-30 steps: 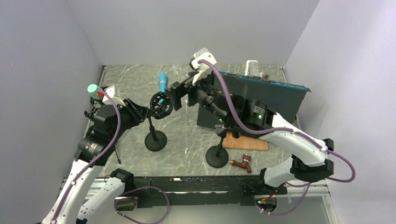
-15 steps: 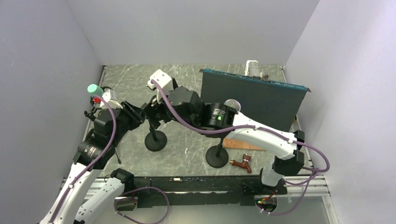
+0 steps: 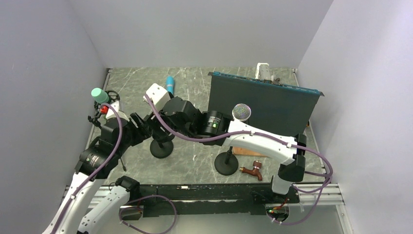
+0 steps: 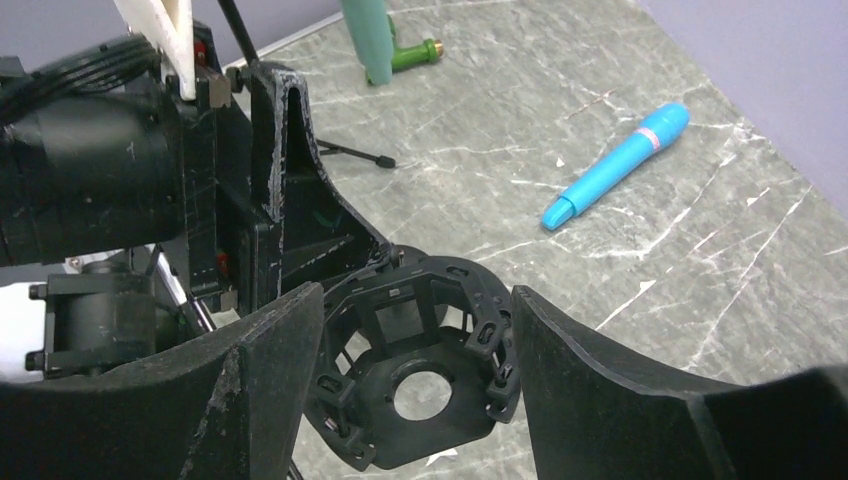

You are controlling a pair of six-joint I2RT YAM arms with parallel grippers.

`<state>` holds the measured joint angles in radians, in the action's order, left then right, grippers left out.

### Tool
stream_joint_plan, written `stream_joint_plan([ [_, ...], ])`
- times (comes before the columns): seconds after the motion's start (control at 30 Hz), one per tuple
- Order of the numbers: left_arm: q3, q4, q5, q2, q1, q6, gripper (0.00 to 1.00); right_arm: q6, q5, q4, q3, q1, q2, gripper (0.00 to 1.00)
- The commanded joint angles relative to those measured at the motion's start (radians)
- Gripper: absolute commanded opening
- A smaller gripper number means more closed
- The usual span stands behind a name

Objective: Remove the microphone from the stand

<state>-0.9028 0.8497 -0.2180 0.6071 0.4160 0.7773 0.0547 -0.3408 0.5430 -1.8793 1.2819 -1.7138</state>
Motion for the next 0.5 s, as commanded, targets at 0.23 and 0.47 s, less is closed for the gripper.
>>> stream_joint_plan([
  [0.23, 0.000, 0.171, 0.017, 0.023, 0.006, -0.117, 0.88, 0.045, 0.000, -0.049, 0.077, 0.003, 0.046, 0.72],
  [0.47, -0.294, 0.185, 0.008, 0.111, 0.004, -0.251, 0.99, 0.064, -0.011, 0.008, -0.011, 0.003, 0.103, 0.83],
])
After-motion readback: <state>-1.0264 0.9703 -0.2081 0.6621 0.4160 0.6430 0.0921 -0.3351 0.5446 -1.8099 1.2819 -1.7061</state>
